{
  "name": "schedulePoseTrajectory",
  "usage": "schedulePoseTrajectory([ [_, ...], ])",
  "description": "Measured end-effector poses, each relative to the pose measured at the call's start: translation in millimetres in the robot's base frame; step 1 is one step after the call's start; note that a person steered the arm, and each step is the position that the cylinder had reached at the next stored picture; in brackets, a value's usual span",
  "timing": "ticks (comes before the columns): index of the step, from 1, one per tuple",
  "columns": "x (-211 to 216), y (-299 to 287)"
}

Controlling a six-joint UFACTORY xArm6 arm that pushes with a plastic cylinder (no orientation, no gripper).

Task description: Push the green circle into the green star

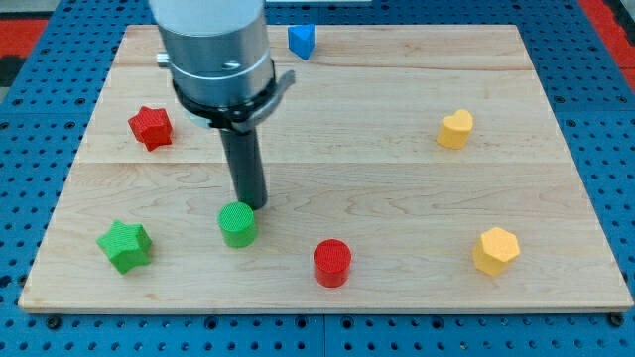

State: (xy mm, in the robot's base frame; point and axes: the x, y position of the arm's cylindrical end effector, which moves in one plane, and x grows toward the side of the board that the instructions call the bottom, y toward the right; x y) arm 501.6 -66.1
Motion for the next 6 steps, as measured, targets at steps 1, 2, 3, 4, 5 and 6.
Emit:
schedulePoseTrajectory([
  [1,10.2,18.8],
  [2,31.5,-28.4],
  [3,35.6,-85.3],
  [4,34.0,-72.2],
  [5,0.5,-71.5],
  [6,-30.9,-134.4],
])
